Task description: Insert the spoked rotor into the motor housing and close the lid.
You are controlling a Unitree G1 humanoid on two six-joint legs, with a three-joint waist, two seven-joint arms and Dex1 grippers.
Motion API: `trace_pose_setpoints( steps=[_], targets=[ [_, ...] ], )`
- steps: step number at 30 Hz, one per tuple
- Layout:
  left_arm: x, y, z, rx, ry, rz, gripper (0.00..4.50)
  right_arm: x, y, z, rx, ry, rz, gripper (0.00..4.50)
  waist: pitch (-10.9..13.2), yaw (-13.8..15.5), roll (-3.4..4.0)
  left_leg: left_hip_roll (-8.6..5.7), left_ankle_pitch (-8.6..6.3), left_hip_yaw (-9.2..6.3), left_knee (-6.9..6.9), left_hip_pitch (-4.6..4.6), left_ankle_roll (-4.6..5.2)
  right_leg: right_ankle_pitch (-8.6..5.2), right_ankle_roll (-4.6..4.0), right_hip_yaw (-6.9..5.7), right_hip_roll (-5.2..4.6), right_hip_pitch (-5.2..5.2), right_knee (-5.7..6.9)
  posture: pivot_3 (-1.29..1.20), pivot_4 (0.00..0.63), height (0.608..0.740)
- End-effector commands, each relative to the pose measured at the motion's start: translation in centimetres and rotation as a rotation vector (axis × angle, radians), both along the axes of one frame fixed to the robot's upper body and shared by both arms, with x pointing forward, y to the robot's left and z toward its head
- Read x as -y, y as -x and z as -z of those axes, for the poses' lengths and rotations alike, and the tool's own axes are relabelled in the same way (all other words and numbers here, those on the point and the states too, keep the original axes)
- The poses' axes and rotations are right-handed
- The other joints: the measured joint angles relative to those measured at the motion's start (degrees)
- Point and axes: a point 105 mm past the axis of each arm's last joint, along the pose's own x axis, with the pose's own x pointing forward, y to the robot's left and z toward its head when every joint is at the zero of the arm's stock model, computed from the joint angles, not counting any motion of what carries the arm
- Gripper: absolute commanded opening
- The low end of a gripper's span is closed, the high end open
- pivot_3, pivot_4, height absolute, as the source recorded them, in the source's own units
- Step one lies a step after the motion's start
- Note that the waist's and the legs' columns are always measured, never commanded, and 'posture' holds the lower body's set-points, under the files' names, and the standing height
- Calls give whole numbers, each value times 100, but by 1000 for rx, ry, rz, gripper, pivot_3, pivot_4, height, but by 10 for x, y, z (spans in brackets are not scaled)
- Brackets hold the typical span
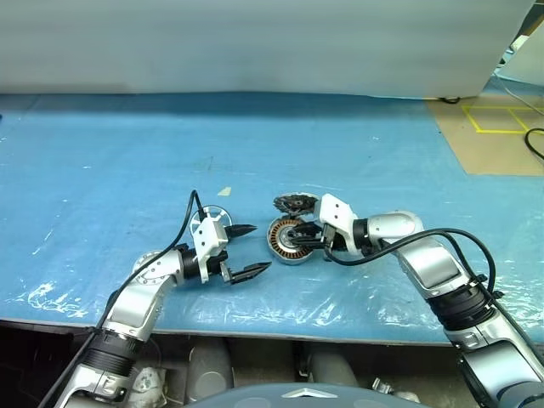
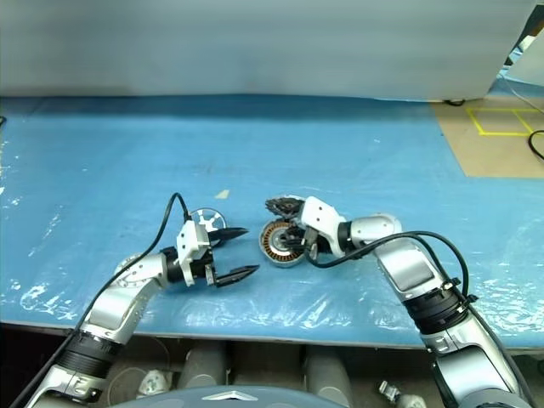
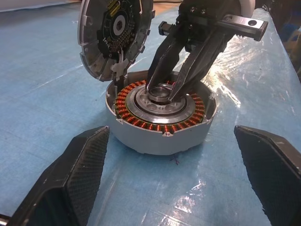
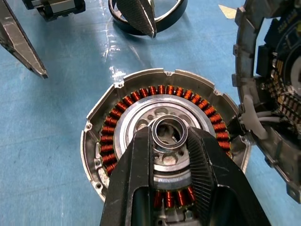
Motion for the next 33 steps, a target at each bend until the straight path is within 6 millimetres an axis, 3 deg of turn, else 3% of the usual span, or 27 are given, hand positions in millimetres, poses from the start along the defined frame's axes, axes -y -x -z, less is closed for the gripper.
trace_pose_setpoints(
  steps=[1, 12, 29, 33],
  targets=[
    [4, 1, -8, 35, 5, 21, 4500, 6, 0, -1, 7, -1, 16, 649, 0, 0, 0, 0, 0, 0, 0, 0, 0, 0, 0, 0, 0, 0, 1, 0, 150, 740],
    [3, 1, -8, 34, 4, 19, 4500, -6, 2, -3, 8, -26, -9, 649, 0, -5, 0, 0, 0, 0, 2, 2, 0, 0, 0, 1, 0, 1, 2, 0, 150, 740],
    [3, 1, -7, 31, -2, 25, 4500, -7, 5, -1, -18, -36, -18, 649, 0, -3, 0, 0, 0, 0, 1, 1, 0, 0, 0, 0, 0, 1, 1, 0, 150, 740],
    [2, 0, -7, 32, -4, 26, 4500, -10, 1, -11, 0, -104, 13, 2021, 0, -4, 0, 0, 0, 0, 1, 1, 0, 0, 0, 0, 1, 1, 1, 0, 150, 740]
  ],
)
